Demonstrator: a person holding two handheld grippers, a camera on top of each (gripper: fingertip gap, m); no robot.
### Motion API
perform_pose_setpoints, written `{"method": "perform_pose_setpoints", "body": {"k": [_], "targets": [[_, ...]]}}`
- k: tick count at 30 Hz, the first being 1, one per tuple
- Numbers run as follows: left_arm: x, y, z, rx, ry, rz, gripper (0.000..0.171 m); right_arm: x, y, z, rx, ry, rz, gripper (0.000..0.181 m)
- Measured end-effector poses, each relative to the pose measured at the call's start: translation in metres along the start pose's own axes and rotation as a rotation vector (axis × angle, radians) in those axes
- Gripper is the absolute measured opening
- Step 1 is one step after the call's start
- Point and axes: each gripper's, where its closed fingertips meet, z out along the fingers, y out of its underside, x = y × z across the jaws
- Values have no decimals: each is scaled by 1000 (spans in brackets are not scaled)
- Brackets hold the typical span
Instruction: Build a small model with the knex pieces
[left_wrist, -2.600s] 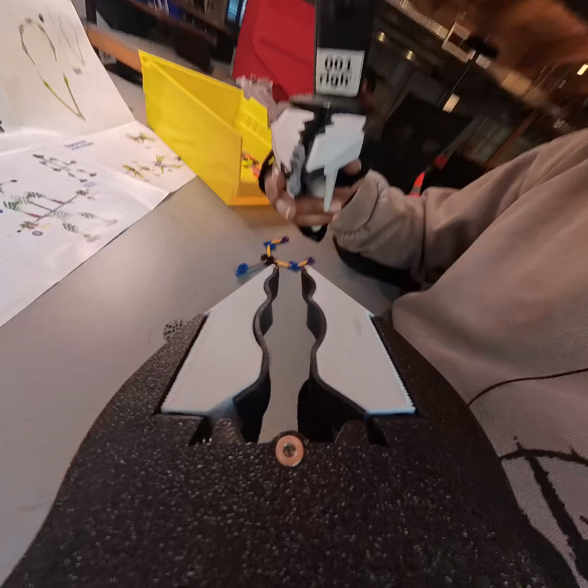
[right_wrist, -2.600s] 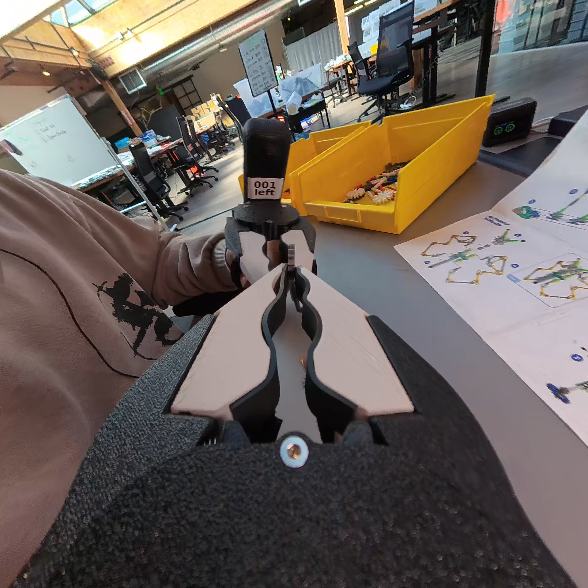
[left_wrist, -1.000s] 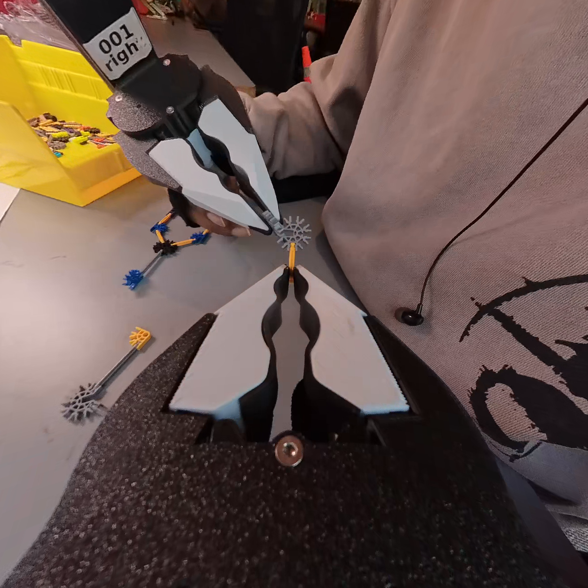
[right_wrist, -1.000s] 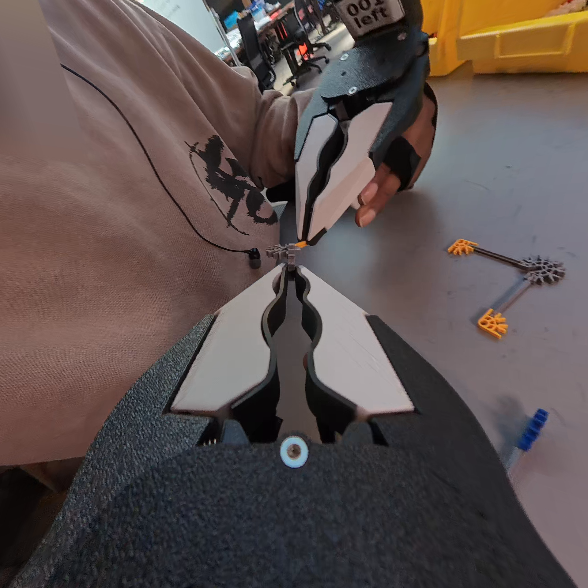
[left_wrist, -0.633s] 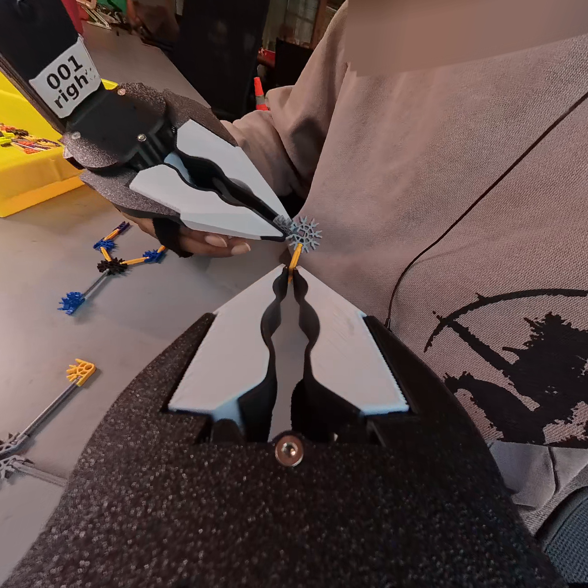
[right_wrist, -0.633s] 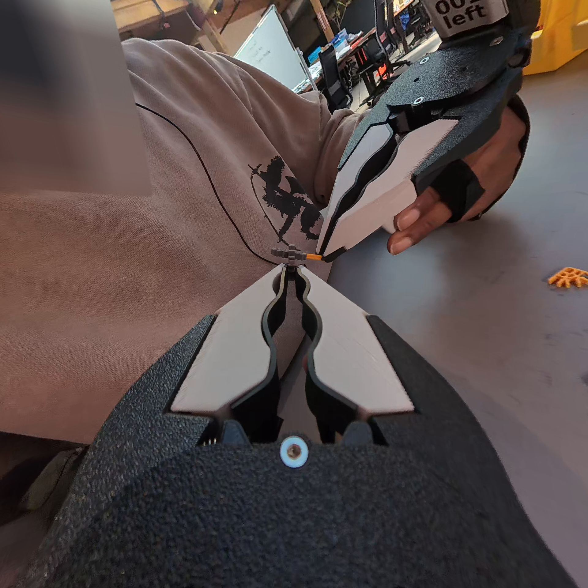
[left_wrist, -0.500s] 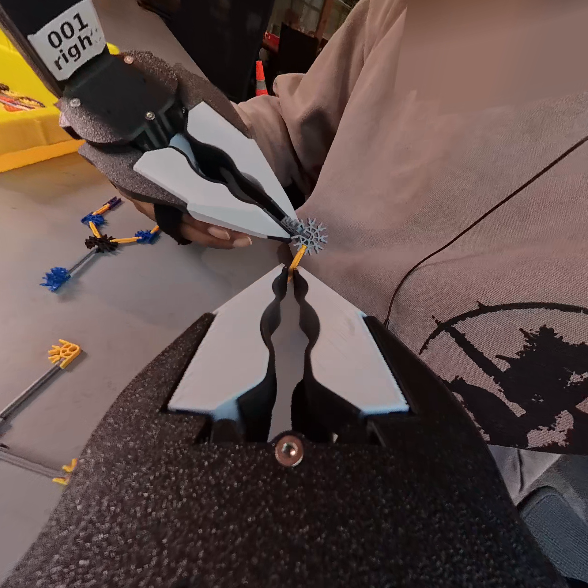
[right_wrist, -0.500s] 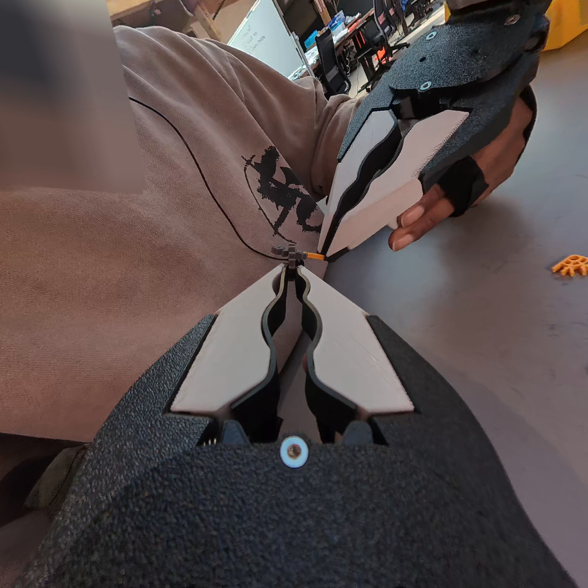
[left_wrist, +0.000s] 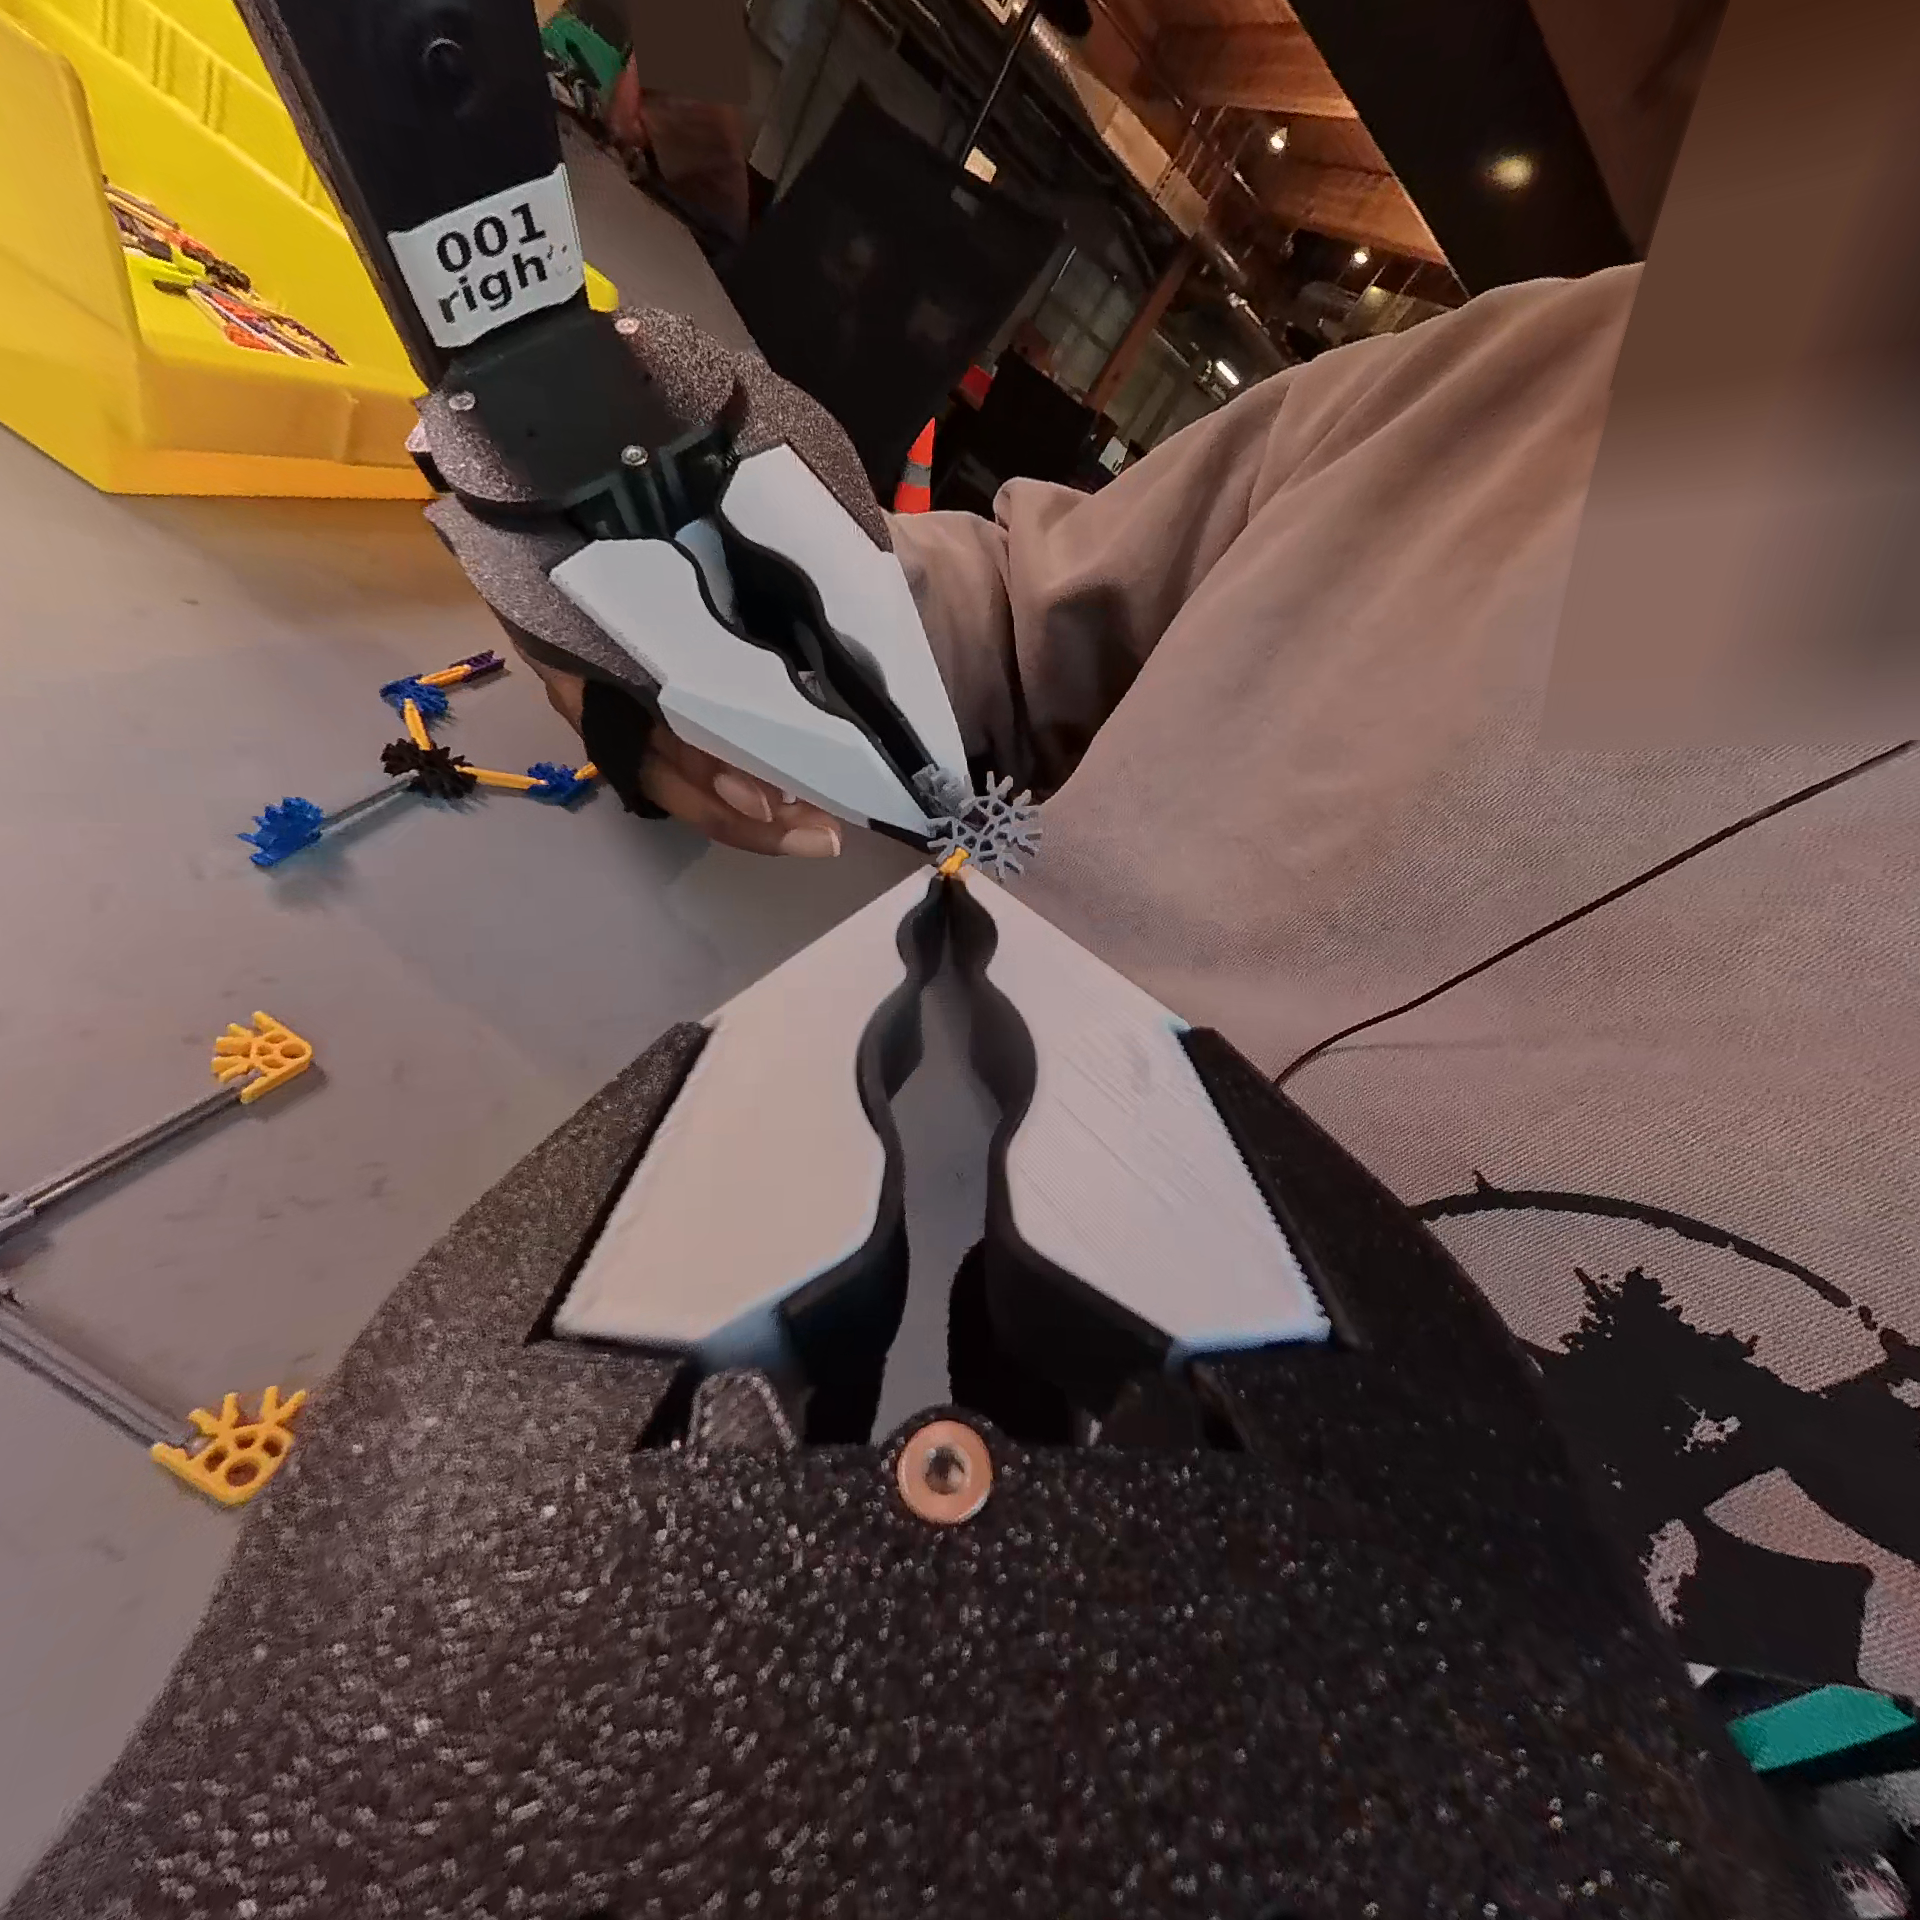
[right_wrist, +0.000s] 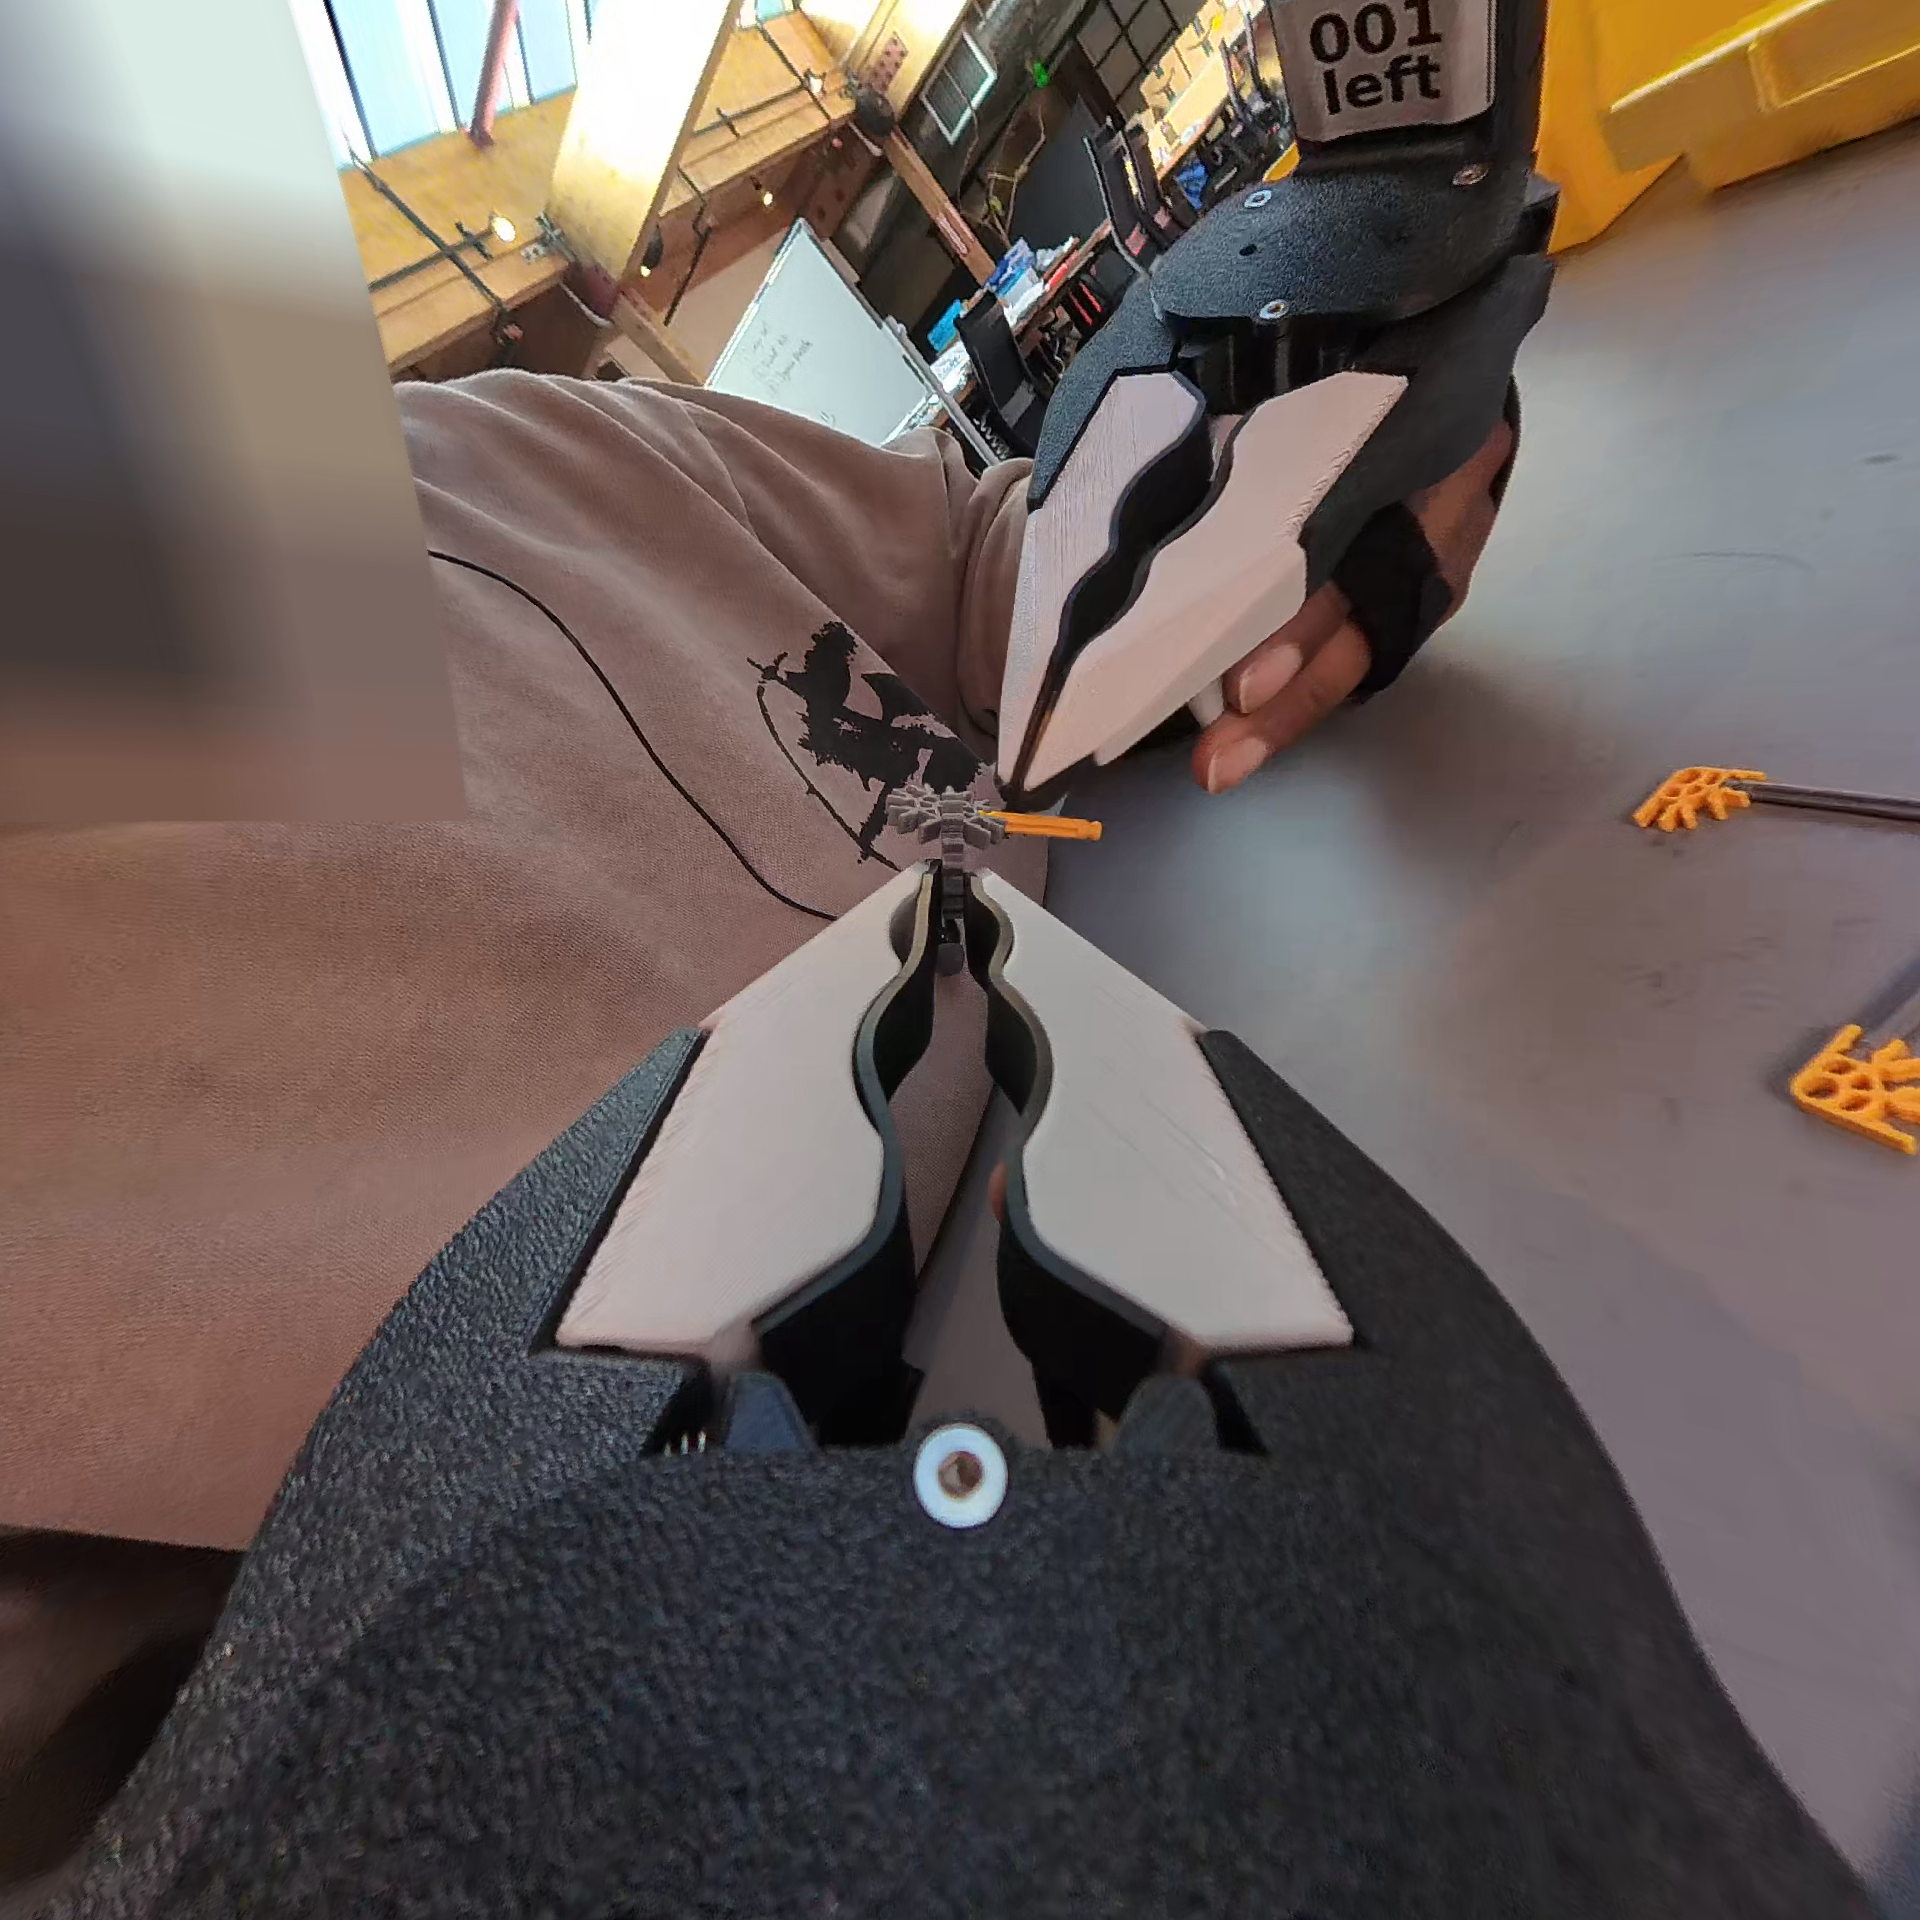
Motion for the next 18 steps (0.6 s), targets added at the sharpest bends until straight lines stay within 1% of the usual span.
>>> {"method": "perform_pose_setpoints", "body": {"k": [6,11,15,18], "targets": [[4,5,6,-29,22,-25,0,-6,0,0,3,-55,12,2],[5,-4,3,23,-9,18,0,-7,-7,-3,50,-61,18,2],[10,-18,-2,100,-19,67,17,-3,-16,-7,103,-45,32,2],[3,-21,-2,96,-135,183,20,-2,-23,-11,146,-43,40,2]]}}
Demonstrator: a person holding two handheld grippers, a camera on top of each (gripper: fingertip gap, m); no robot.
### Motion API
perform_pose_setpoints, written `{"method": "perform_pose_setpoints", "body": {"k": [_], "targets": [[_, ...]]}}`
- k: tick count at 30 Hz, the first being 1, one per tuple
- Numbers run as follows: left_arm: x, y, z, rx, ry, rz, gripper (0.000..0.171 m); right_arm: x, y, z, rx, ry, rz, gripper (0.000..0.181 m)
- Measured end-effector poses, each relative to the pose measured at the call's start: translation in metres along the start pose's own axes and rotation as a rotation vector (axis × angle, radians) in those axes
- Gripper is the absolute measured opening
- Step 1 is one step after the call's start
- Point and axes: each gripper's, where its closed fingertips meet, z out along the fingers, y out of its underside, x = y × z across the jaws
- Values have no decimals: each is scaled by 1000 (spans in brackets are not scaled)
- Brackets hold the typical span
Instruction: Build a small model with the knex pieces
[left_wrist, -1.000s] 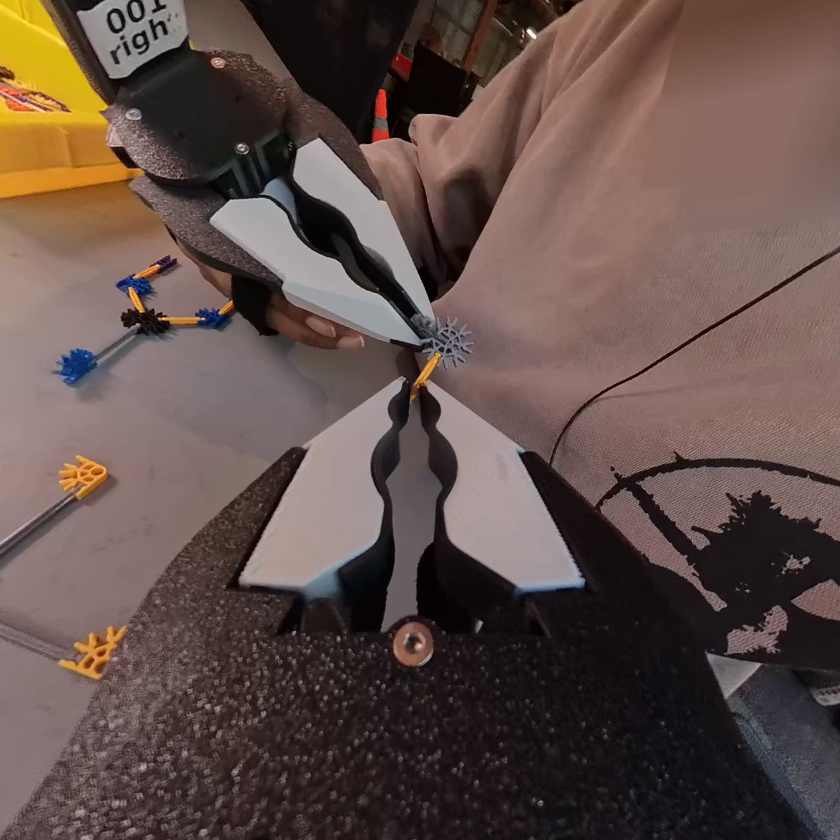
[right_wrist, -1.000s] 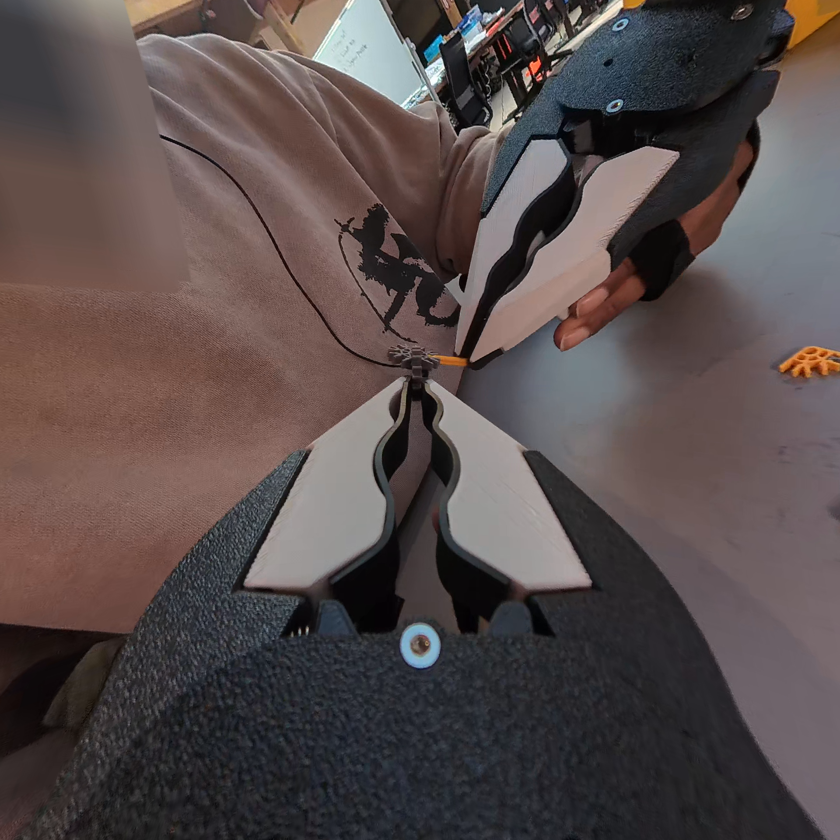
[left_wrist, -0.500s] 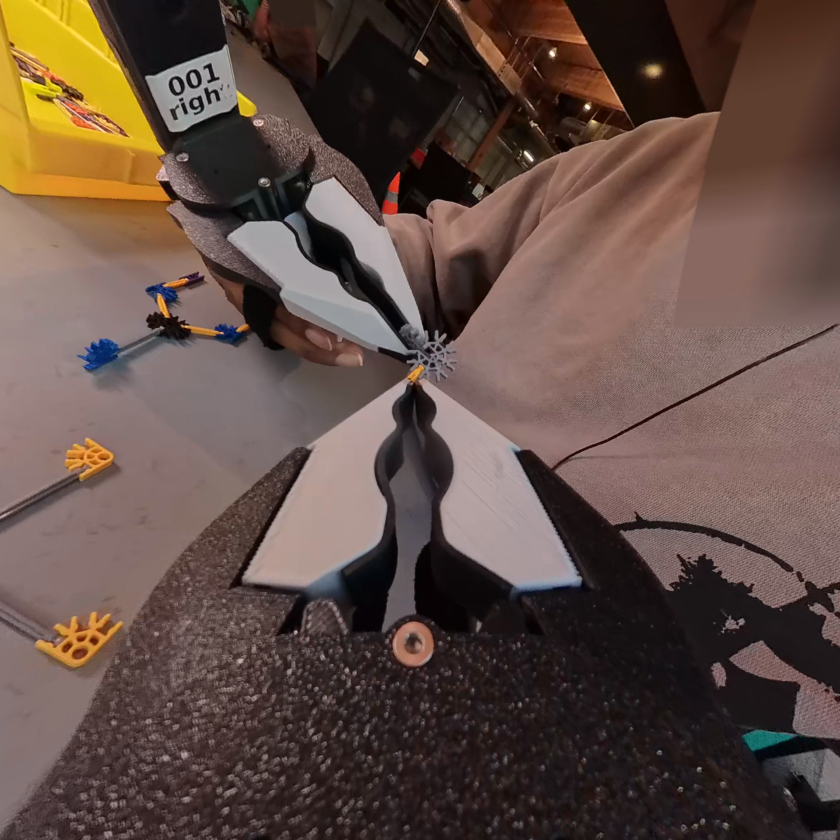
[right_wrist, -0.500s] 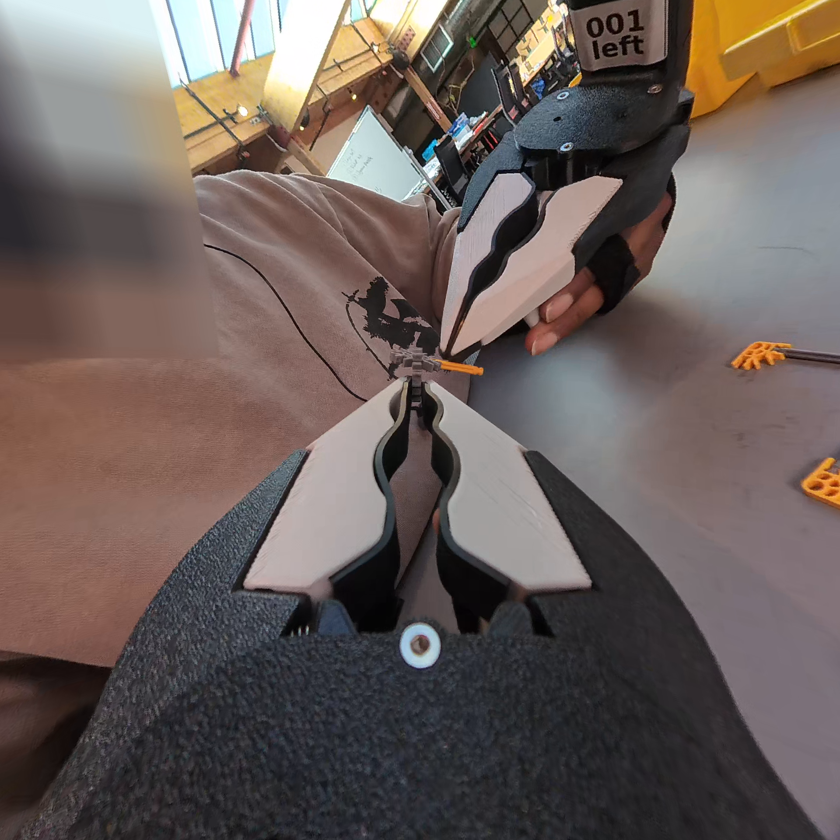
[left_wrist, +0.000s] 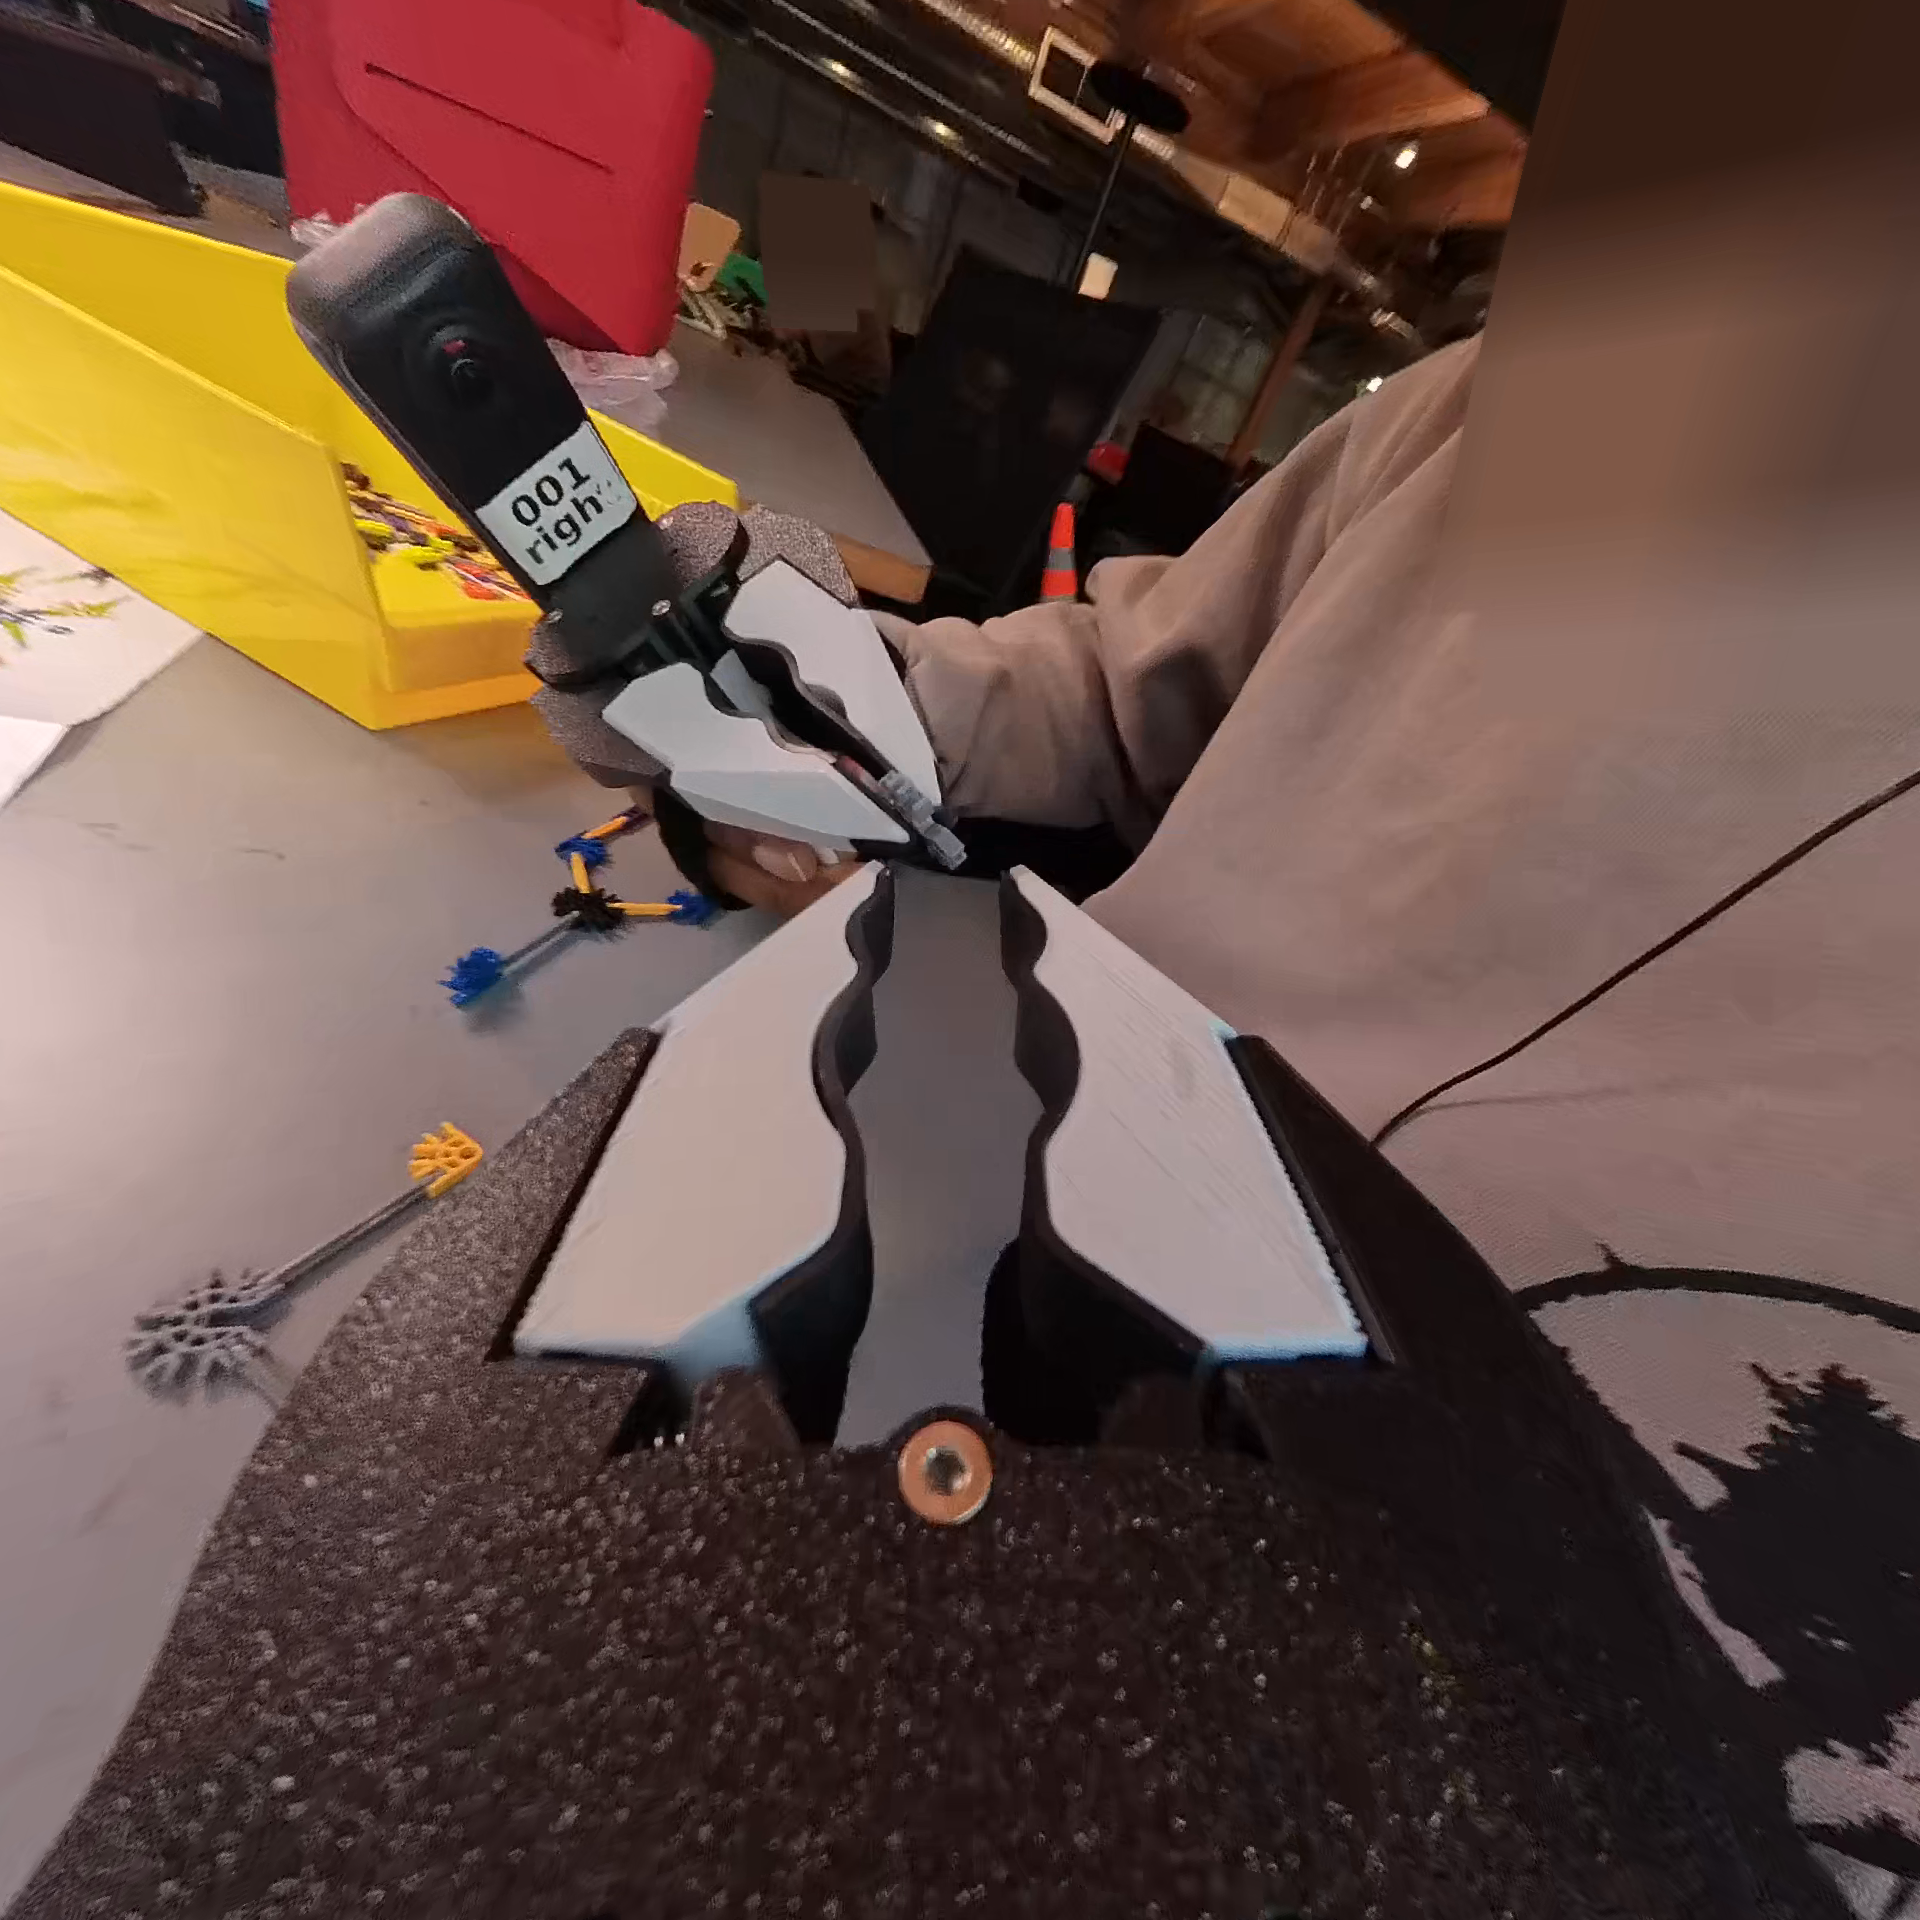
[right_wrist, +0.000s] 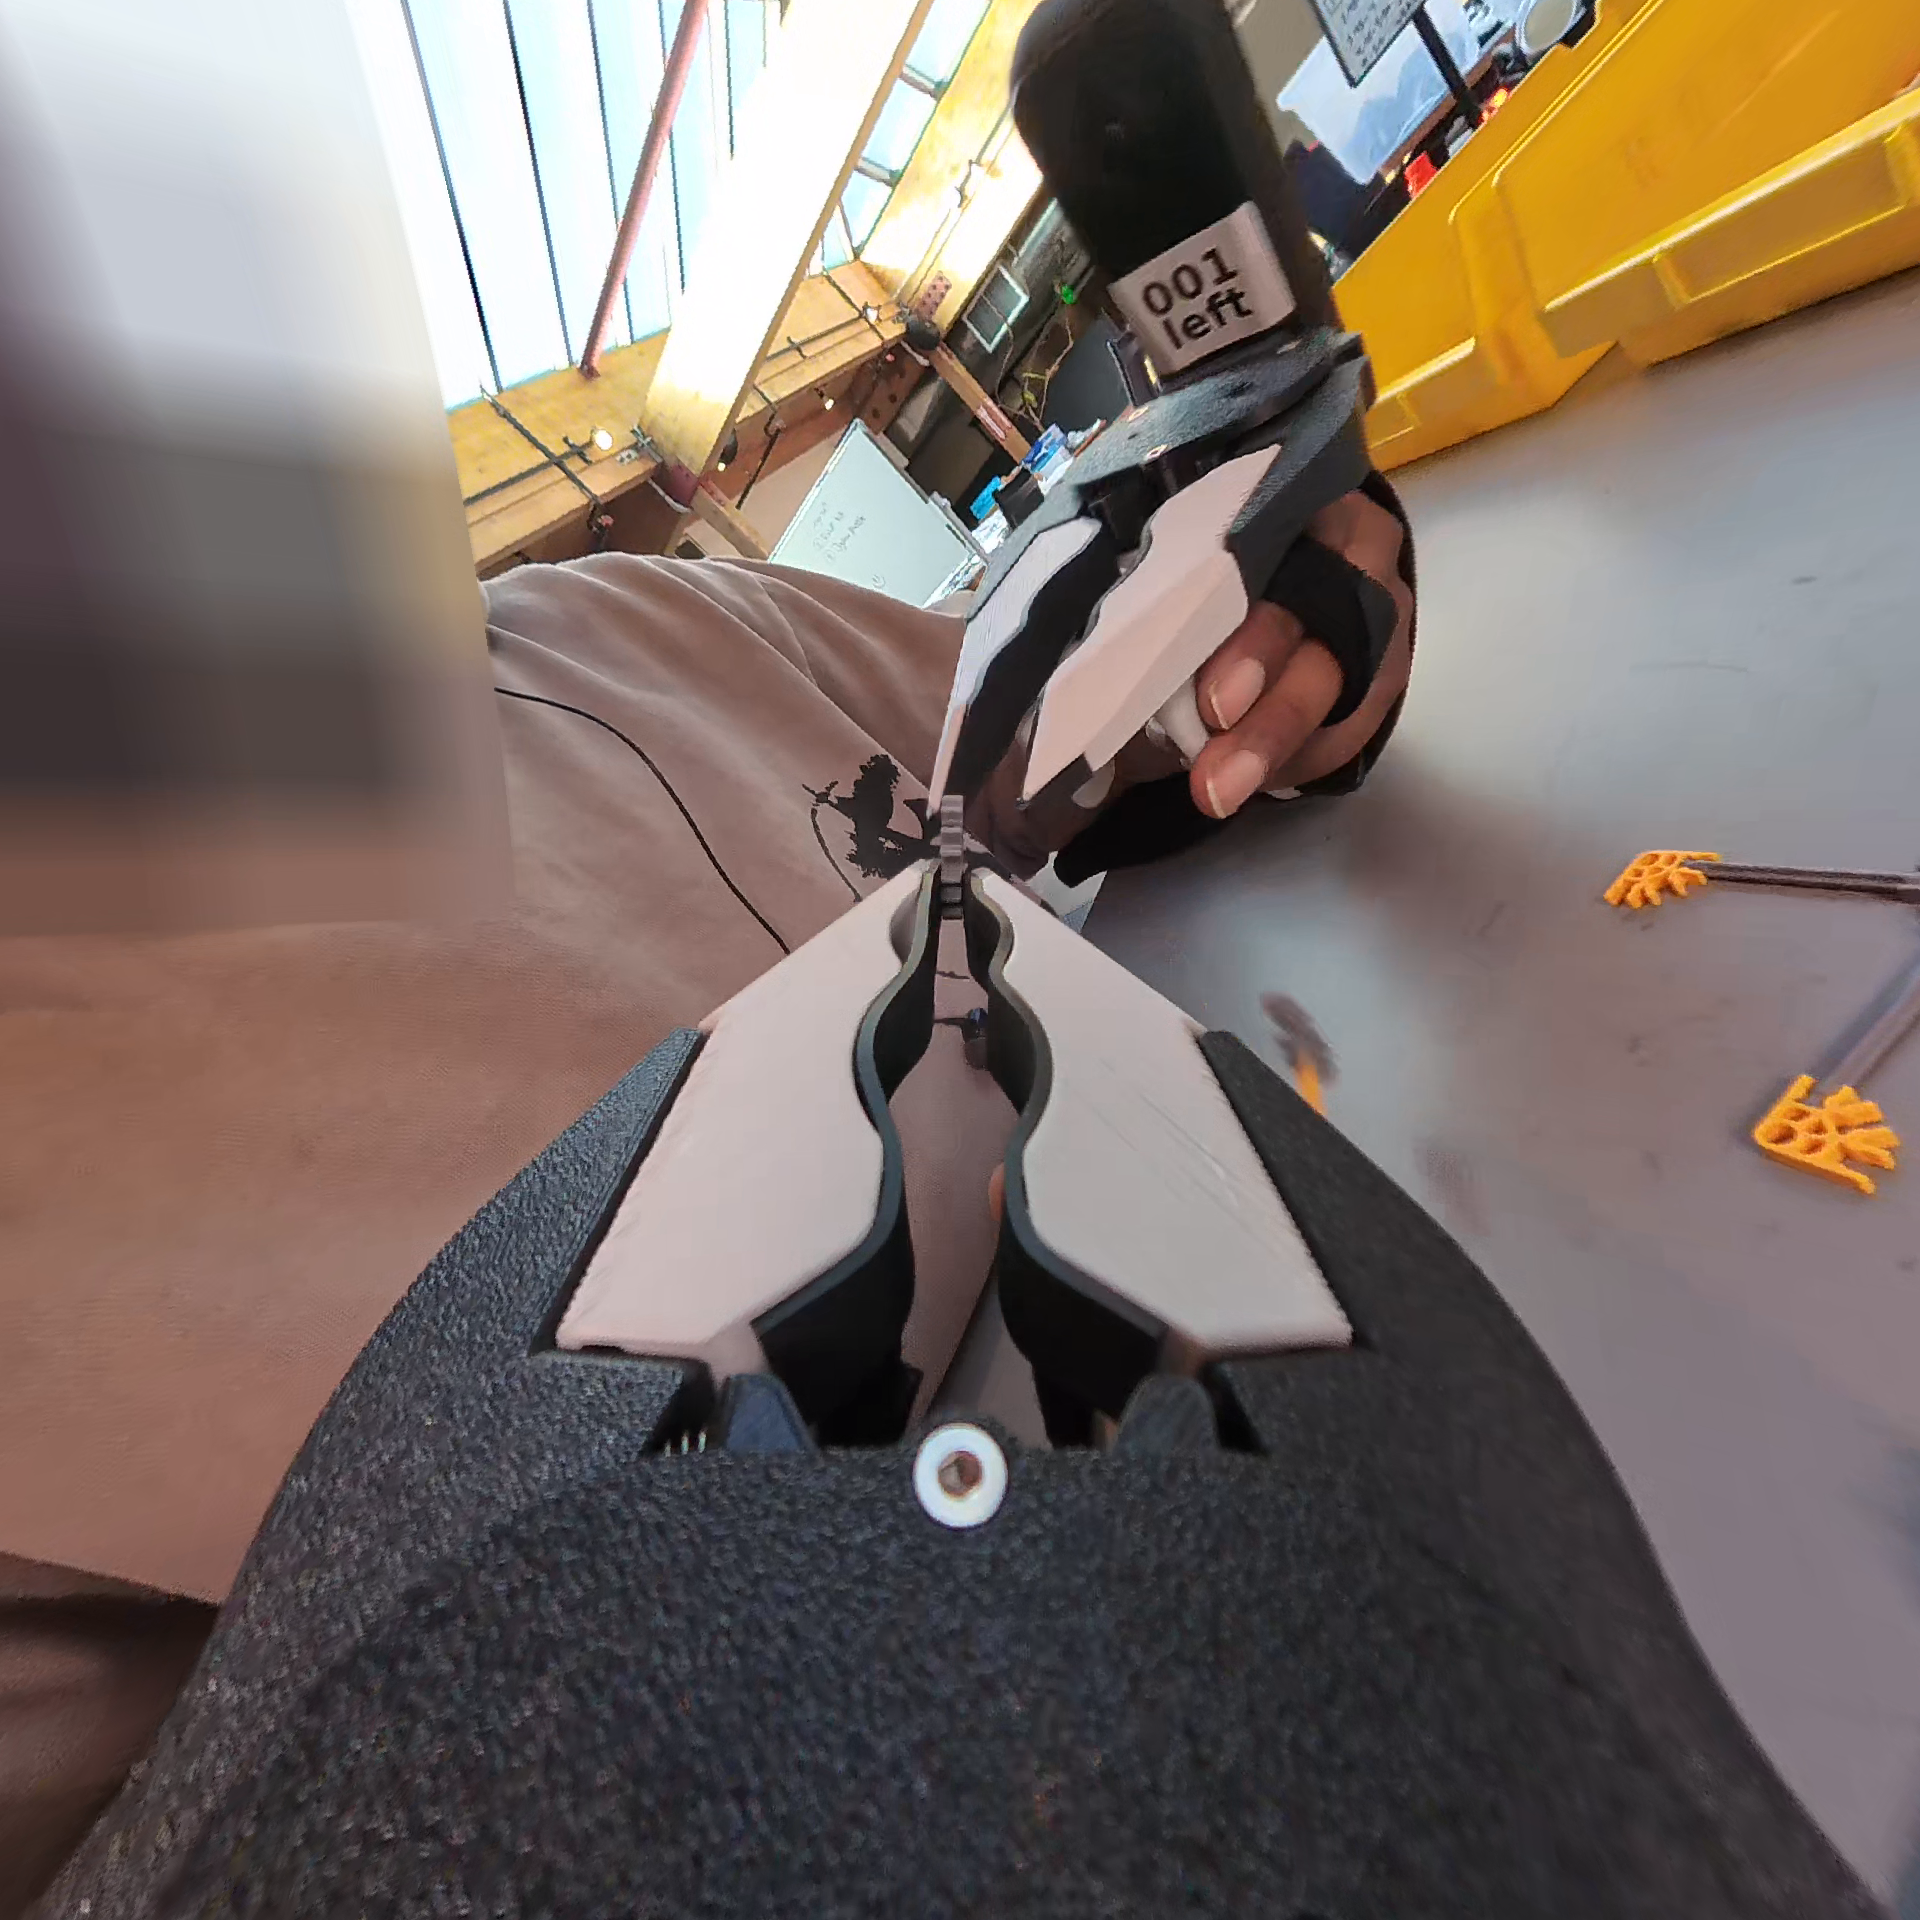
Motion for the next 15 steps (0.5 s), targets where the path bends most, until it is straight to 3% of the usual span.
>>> {"method": "perform_pose_setpoints", "body": {"k": [4,9,15], "targets": [[-15,18,4,-143,-172,201,22,7,-3,-4,18,33,8,2],[-41,44,-14,-336,-316,276,23,12,-9,-13,31,98,-15,2],[-87,76,-29,-520,-528,185,22,31,-21,-30,66,239,-26,2]]}}
